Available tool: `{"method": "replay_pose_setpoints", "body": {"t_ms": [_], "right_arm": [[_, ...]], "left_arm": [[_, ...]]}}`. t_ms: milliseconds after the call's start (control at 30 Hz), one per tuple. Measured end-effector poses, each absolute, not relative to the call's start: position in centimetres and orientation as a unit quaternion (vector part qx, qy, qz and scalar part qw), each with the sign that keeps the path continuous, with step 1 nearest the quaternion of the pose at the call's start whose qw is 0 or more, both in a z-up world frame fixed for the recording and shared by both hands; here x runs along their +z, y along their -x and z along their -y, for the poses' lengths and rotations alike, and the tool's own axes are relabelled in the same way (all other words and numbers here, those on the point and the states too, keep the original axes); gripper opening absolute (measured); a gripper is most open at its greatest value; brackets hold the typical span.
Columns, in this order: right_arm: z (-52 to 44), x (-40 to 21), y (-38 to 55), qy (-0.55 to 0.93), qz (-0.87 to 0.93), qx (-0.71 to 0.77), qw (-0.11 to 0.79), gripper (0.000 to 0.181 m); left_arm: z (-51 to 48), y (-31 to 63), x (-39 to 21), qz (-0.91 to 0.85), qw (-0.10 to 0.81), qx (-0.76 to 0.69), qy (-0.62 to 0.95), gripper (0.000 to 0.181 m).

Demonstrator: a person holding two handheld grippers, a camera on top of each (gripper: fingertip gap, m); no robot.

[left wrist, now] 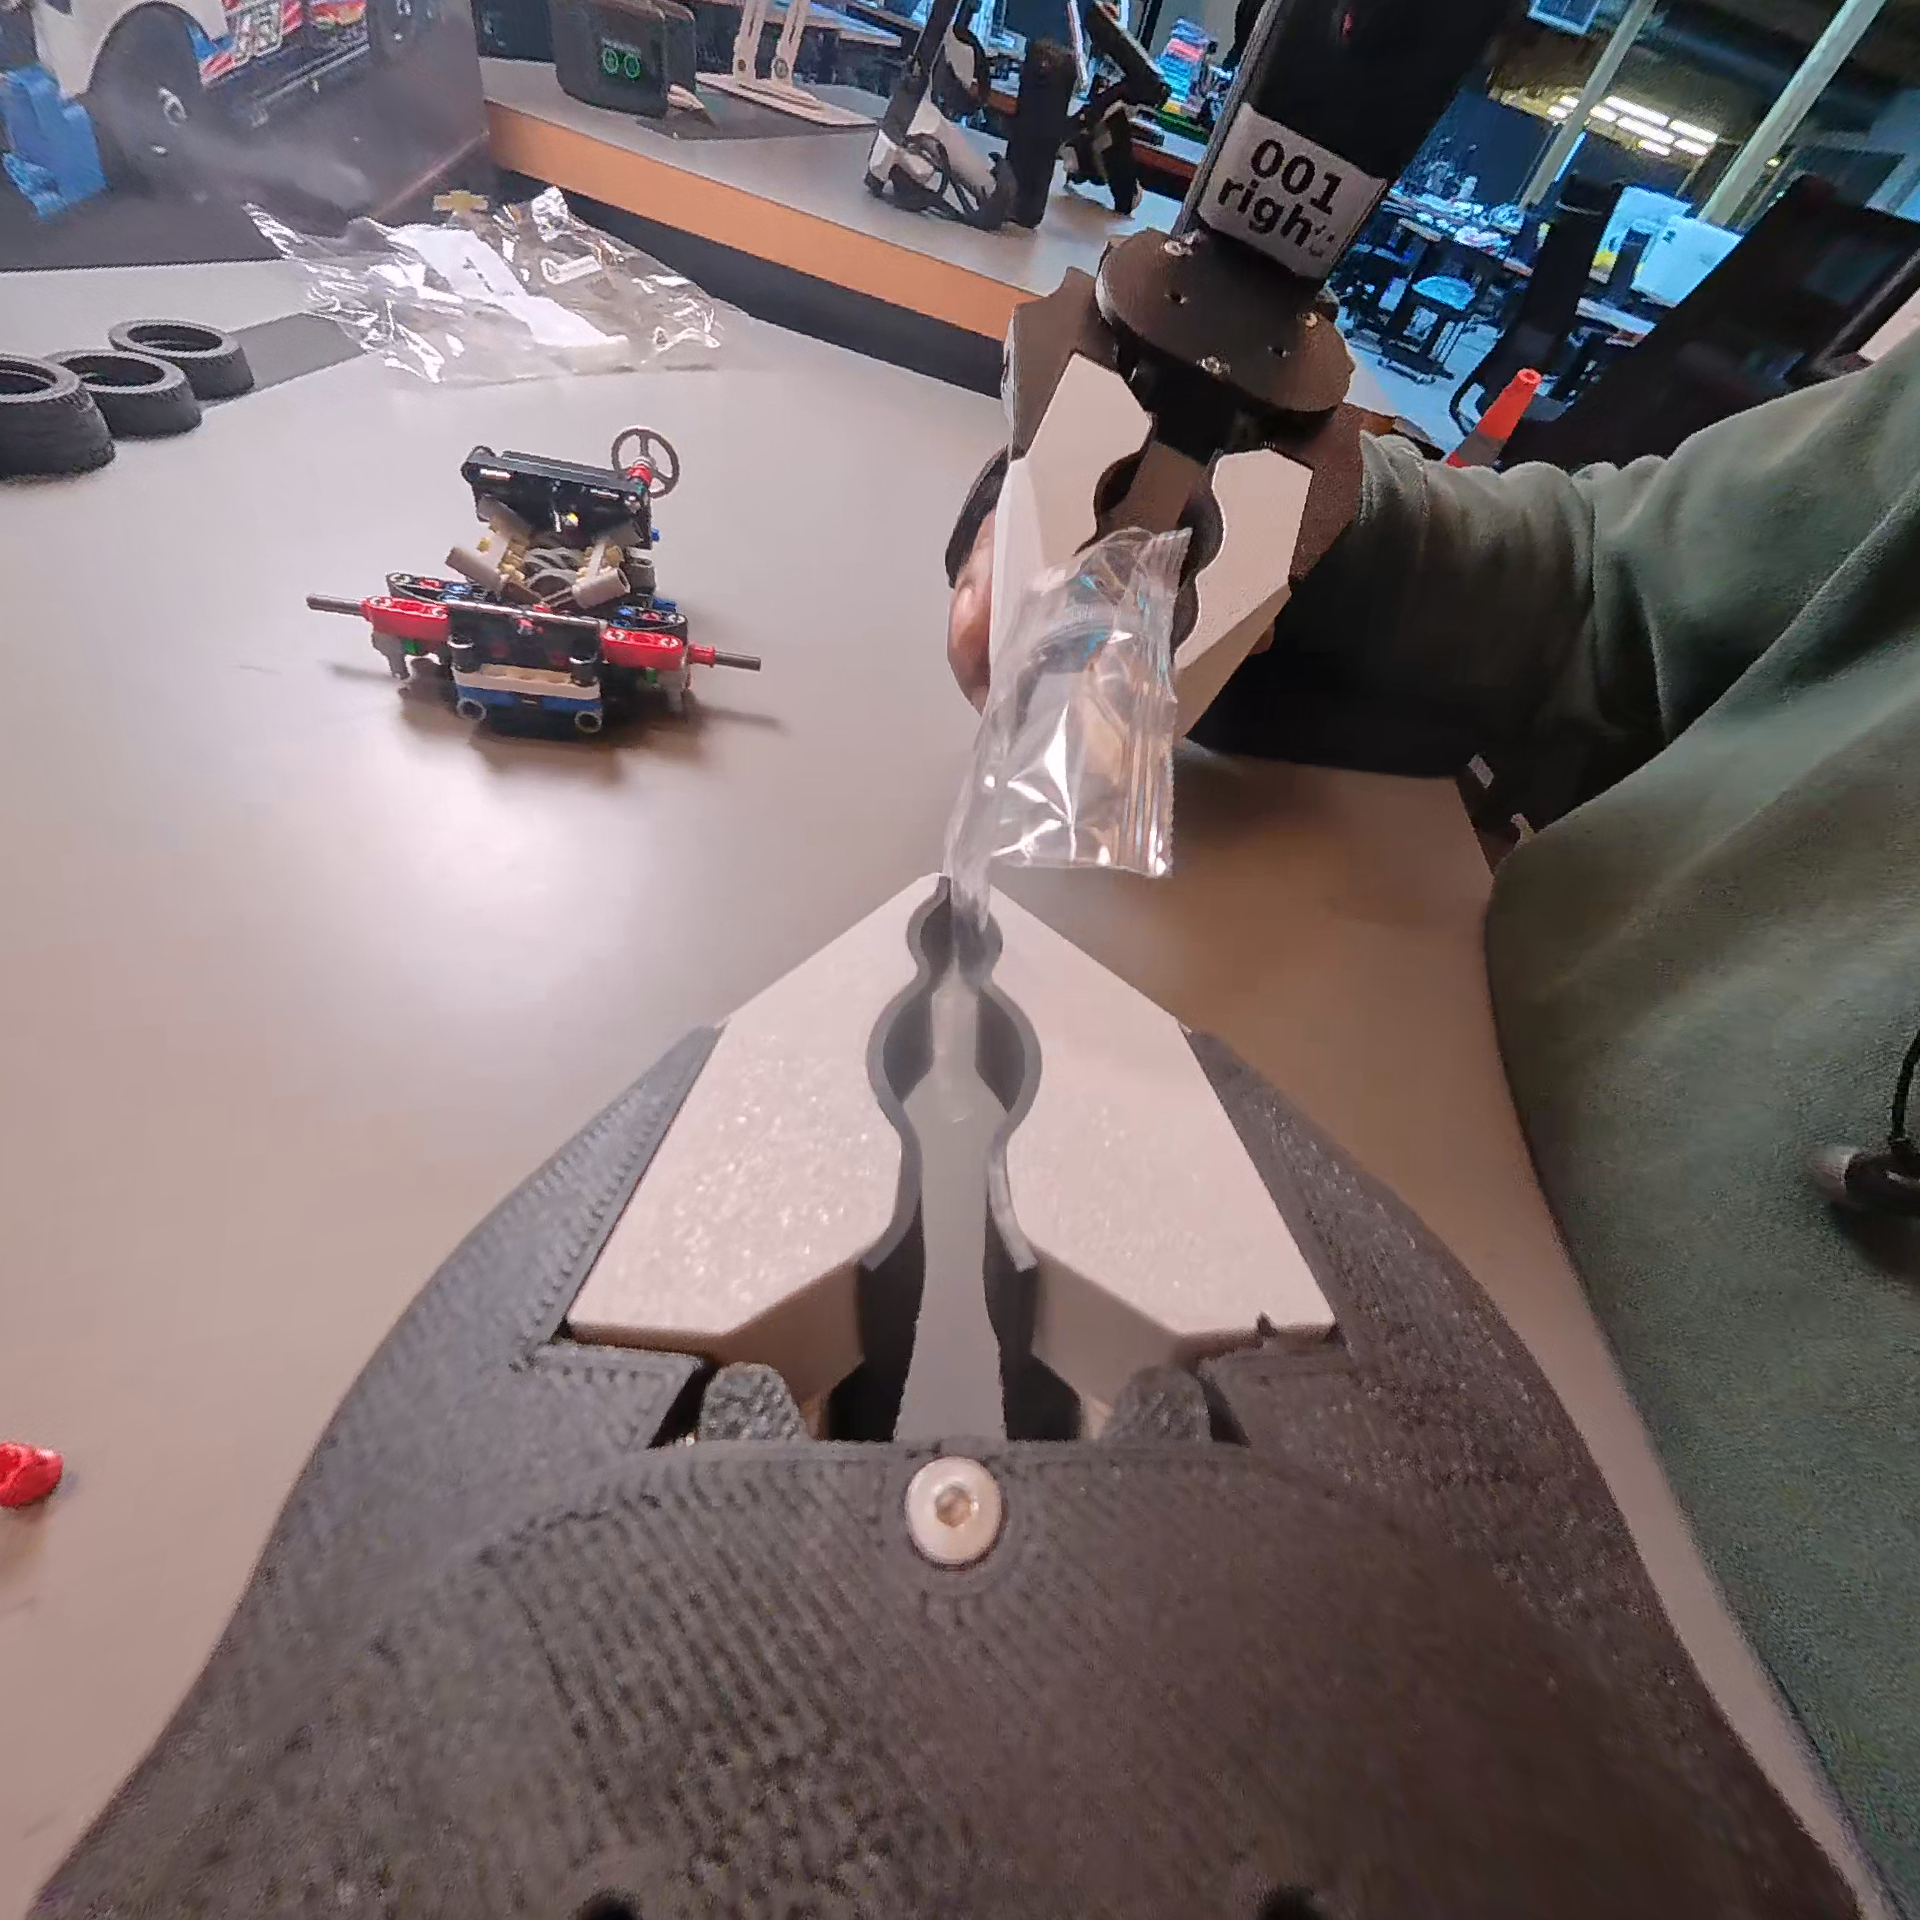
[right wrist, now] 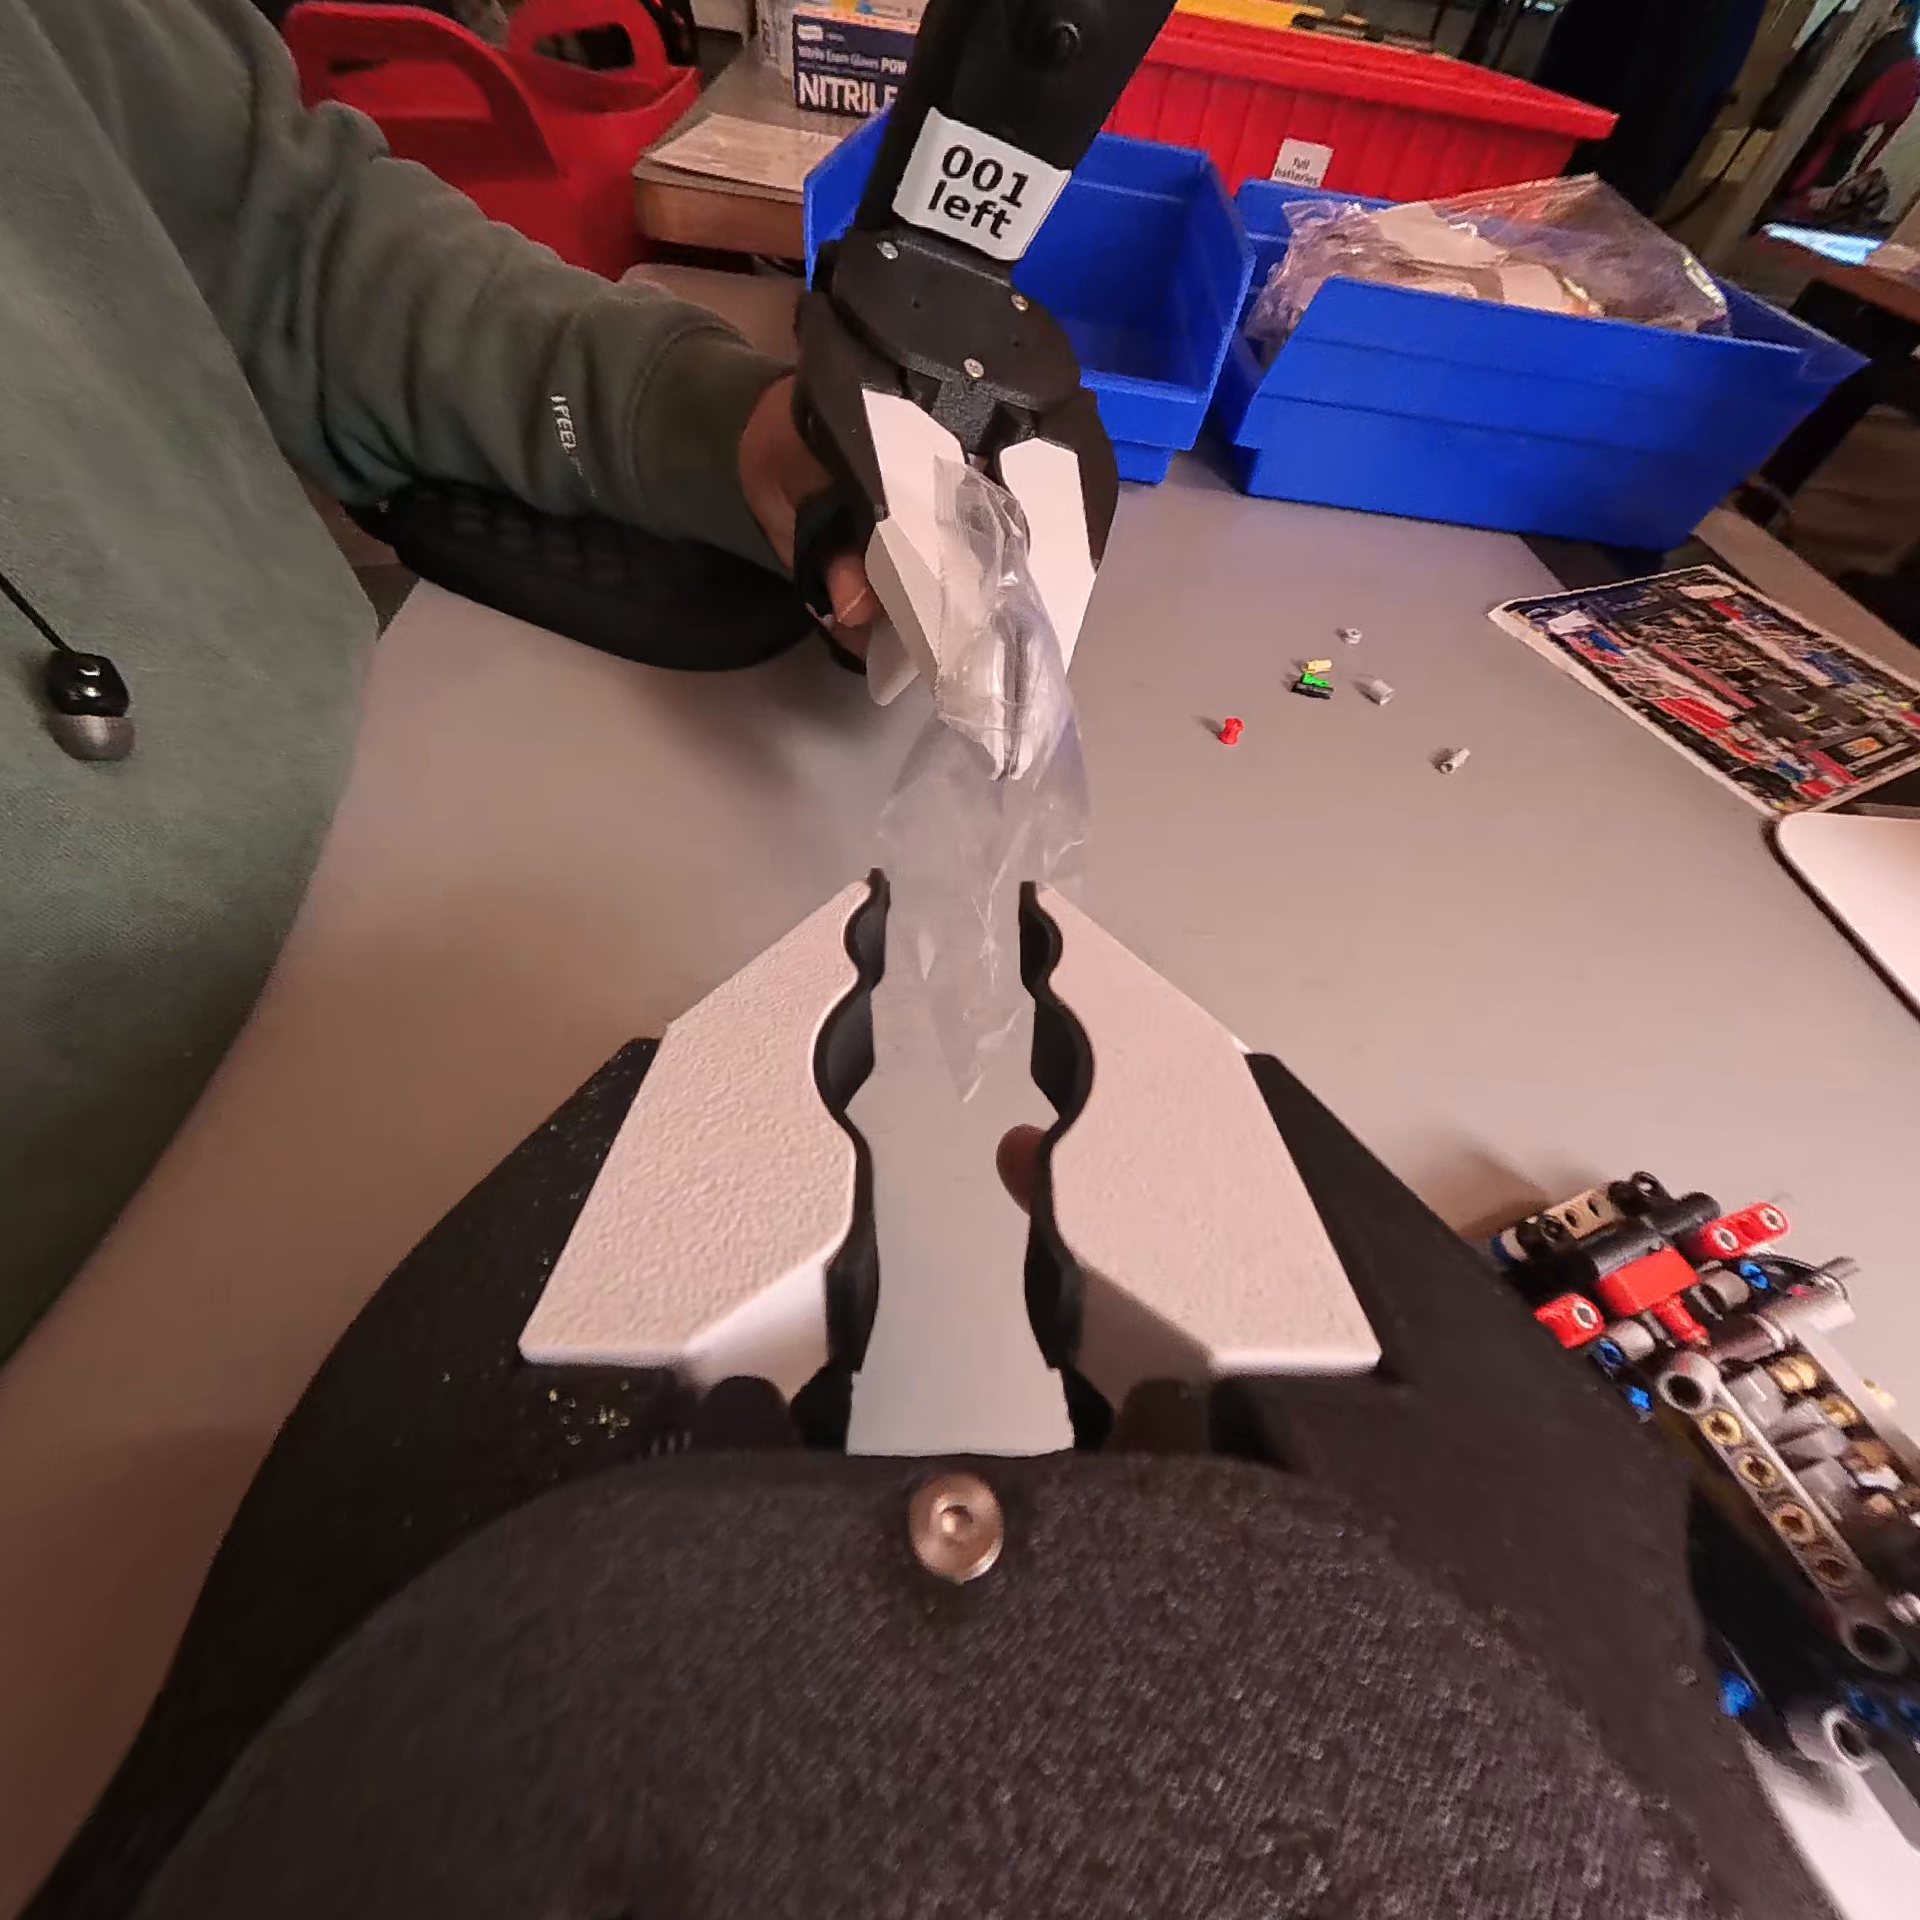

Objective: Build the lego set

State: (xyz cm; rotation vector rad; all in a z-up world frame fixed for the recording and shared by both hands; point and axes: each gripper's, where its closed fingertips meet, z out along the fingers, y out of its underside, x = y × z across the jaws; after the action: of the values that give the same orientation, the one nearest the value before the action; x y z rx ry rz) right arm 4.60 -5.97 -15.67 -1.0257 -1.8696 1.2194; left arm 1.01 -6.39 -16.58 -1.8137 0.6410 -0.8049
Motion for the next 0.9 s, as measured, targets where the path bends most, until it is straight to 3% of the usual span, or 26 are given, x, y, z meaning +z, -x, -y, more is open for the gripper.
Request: {"method": "replay_pose_setpoints", "body": {"t_ms": [133,267,400,500,533,600,900], "right_arm": [[6.3,-16.4,-4.9,0.371,0.747,0.430,0.346,0.000],[5.4,-14.9,-5.7,0.376,0.729,0.453,0.350,0.000],[5.9,-15.3,-5.8,0.371,0.744,0.437,0.343,0.033],[6.8,-15.9,-5.5,0.360,0.756,0.427,0.342,0.034],[6.9,-16.0,-5.2,0.361,0.755,0.423,0.346,0.029],[6.4,-16.7,-4.9,0.363,0.763,0.395,0.359,0.003],[6.3,-15.4,-6.4,0.334,0.780,0.386,0.362,0.000]], "left_arm": [[6.5,-0.8,-16.3,-0.256,0.500,-0.350,0.750,0.000],[6.5,-0.5,-16.1,-0.241,0.489,-0.377,0.749,0.000],[6.8,-0.9,-16.1,-0.243,0.481,-0.393,0.745,0.000],[6.9,-1.1,-16.2,-0.247,0.478,-0.395,0.745,0.000],[7.0,-1.3,-16.2,-0.249,0.476,-0.398,0.744,0.000],[7.1,-1.5,-16.3,-0.254,0.470,-0.397,0.746,0.000],[8.6,-1.9,-16.8,-0.309,0.449,-0.404,0.735,0.000]]}}
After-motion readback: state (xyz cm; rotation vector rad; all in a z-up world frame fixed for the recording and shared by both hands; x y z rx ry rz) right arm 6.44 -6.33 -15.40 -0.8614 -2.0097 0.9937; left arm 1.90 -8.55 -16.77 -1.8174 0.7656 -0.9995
